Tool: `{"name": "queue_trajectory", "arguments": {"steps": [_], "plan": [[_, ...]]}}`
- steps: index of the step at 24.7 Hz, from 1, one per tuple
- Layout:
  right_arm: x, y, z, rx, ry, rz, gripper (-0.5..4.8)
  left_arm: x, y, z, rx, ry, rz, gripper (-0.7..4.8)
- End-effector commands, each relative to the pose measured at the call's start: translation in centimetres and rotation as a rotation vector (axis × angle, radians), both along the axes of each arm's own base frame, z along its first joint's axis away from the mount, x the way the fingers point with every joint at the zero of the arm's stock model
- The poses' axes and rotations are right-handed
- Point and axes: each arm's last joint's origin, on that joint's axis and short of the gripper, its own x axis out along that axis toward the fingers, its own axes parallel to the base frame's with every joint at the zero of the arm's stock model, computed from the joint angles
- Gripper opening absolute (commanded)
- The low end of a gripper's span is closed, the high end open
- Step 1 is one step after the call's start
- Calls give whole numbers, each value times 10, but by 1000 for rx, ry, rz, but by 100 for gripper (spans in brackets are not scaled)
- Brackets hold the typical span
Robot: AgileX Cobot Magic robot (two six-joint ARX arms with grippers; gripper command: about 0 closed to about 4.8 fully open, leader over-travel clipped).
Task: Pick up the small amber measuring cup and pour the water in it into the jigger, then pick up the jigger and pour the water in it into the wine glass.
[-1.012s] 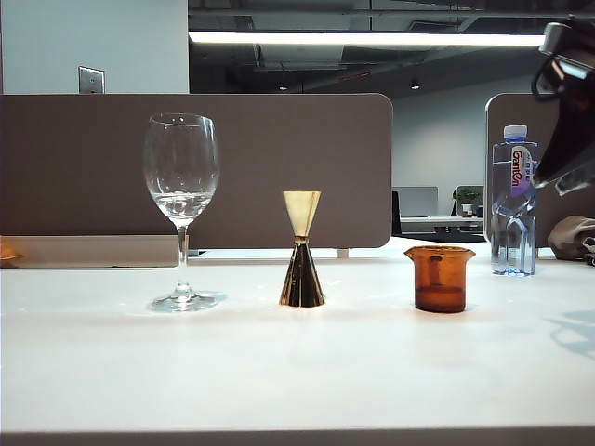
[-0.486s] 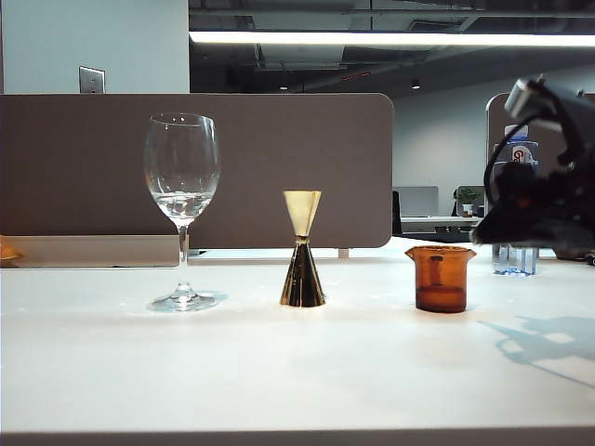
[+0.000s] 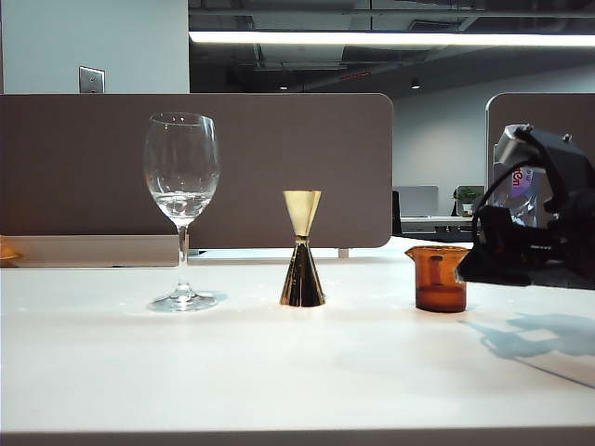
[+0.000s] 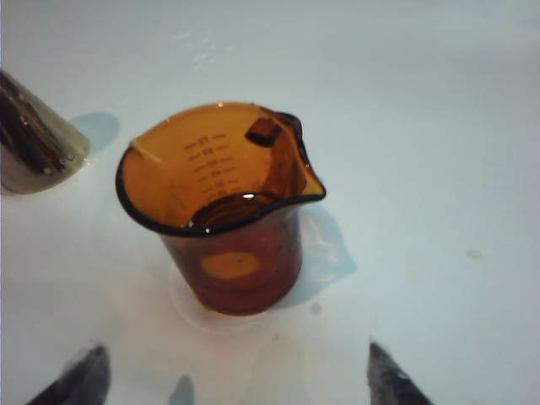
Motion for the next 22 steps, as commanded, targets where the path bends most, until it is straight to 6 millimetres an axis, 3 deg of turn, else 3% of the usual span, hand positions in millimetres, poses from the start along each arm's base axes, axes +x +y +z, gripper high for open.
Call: {"name": "queue_trajectory", "arguments": {"steps": [1, 8, 15, 22], "plan": [[10, 3, -1, 11, -31, 5, 405, 1, 0, 2, -5, -18, -3, -2], [37, 15, -5, 23, -21, 41, 406, 1, 0, 2, -6, -19, -3, -2], [52, 34, -6, 26, -27, 88, 406, 1, 0, 2, -5, -18, -3, -2], [60, 39, -14, 23, -7, 83, 404, 1, 0, 2, -6, -19, -3, -2]]}}
